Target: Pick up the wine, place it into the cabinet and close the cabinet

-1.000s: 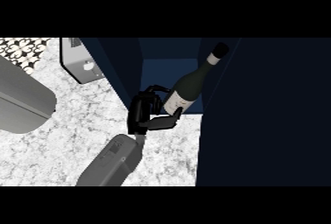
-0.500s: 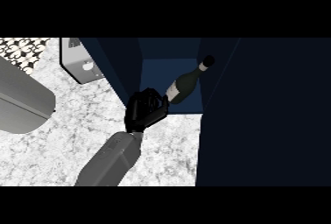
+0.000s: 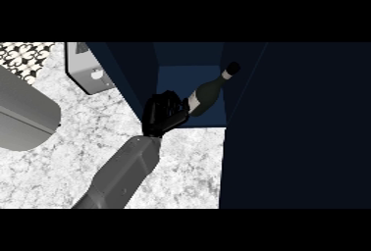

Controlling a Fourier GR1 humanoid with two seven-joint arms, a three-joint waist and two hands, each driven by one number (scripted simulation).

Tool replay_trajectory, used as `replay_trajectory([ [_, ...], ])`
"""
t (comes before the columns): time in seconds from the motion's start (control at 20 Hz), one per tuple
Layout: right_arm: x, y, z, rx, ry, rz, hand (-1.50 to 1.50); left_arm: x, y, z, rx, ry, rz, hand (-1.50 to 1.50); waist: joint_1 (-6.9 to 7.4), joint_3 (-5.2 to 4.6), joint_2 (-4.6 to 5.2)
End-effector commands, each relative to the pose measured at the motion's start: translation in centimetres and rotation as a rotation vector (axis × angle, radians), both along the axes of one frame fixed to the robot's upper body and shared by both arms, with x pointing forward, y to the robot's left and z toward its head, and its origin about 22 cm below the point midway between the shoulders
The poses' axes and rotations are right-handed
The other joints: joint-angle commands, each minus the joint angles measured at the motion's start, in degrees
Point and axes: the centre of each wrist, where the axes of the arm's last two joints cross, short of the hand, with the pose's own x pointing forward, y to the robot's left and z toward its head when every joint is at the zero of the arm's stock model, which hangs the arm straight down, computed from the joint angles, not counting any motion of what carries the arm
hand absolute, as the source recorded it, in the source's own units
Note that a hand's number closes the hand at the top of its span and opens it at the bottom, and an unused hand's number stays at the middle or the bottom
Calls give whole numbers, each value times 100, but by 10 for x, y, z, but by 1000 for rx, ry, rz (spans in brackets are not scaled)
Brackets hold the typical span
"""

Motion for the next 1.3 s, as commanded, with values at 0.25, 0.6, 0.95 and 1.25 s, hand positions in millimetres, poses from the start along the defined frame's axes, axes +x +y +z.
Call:
replay_trajectory([
  [0.25, -12, 7, -6, -6, 14, 17, -150, 20, -3, 11, -44, 17, 14, 150, -99, -1, 17],
  [0.6, -7, 4, -20, 0, -6, 29, -150, 39, 2, 24, -31, 8, 20, 150, -80, 0, 27],
  [0.95, 4, 6, -5, -2, -7, 29, -150, 45, 4, 27, 54, 67, 34, 150, -82, 0, 37],
  [1.25, -10, -4, 7, 4, -14, 39, -150, 45, 10, 23, 44, 65, 103, 150, -203, -3, 57],
])
